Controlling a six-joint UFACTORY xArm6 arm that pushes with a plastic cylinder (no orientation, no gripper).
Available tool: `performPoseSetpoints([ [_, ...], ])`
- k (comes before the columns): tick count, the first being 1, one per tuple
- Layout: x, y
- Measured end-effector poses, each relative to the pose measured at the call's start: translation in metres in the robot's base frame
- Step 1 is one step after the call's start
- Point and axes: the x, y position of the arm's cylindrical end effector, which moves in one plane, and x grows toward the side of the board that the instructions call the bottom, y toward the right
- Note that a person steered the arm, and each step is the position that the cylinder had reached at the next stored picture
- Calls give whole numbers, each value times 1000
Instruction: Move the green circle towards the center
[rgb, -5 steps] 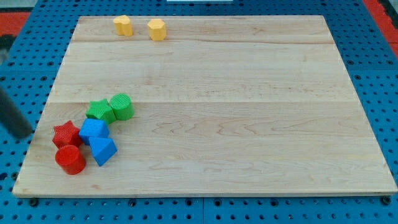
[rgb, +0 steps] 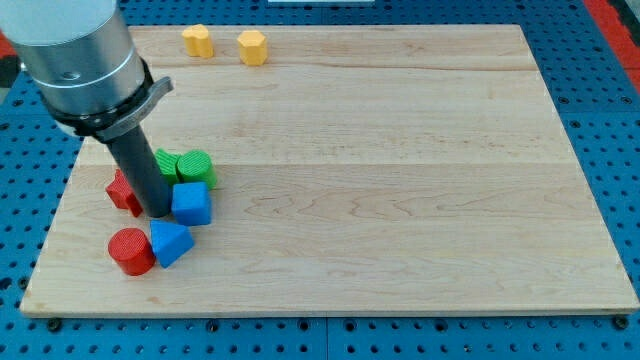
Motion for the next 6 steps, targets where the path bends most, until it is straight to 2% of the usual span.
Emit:
performPoseSetpoints([
  [1, -30, 0],
  [4, -43, 59],
  [5, -78, 90],
  [6, -137, 143],
])
